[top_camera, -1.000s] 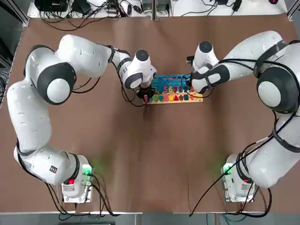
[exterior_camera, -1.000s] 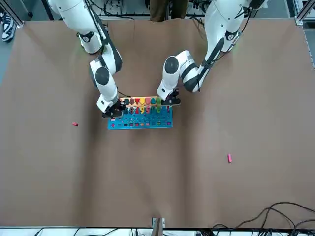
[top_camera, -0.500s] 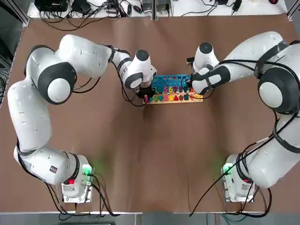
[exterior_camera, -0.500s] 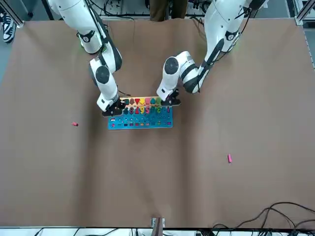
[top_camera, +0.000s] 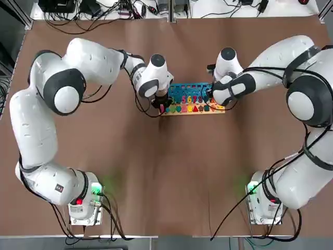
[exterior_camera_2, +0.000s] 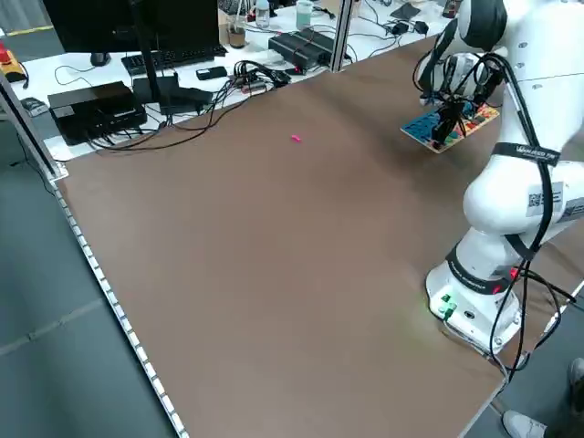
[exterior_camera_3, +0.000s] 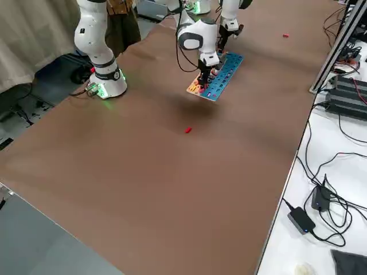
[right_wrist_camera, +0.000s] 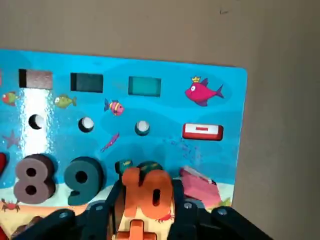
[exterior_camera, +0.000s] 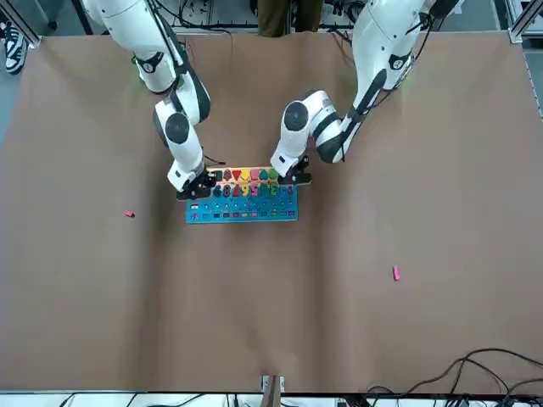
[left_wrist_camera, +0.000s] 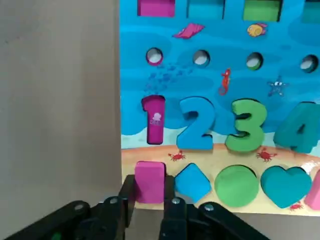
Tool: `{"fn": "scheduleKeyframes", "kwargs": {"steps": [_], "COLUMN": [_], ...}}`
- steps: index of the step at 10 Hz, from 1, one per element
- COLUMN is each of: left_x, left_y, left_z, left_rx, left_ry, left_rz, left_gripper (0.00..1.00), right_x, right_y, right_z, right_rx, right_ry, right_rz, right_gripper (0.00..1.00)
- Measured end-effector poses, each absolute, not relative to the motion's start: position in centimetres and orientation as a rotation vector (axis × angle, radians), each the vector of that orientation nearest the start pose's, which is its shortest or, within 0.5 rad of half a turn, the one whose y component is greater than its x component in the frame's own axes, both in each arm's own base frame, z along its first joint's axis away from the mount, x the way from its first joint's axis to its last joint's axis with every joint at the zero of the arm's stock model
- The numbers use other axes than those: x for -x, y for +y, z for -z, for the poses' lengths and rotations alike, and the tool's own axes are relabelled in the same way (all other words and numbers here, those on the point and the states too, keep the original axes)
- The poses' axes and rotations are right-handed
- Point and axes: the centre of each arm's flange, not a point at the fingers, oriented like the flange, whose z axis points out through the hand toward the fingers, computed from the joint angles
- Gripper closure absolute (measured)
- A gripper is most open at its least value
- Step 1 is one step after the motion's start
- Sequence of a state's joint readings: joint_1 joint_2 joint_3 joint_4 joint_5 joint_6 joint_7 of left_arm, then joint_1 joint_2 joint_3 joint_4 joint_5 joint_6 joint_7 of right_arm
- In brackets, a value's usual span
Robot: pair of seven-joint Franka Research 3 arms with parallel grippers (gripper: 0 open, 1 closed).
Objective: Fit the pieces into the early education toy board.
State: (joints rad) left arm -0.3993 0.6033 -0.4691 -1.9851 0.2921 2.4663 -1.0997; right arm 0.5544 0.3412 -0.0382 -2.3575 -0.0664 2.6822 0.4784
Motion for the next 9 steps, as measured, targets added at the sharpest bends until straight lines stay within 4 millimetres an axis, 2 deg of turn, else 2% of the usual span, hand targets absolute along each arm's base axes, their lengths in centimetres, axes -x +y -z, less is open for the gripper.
{"fn": "scheduleKeyframes", "kwargs": {"steps": [9], "left_x": [-39.32], "left_y": [-45.82], "left_z": [-18.27], "left_rx": [3.154], "left_ry": [-0.101], "left_rz": [-0.142], "left_gripper": [0.73], "right_x": [-43.7], "right_y": [25.39], "right_z": [-18.25], "right_rx": [3.184], "right_ry": [-0.171], "right_rz": [0.0], "right_gripper": [0.57]}}
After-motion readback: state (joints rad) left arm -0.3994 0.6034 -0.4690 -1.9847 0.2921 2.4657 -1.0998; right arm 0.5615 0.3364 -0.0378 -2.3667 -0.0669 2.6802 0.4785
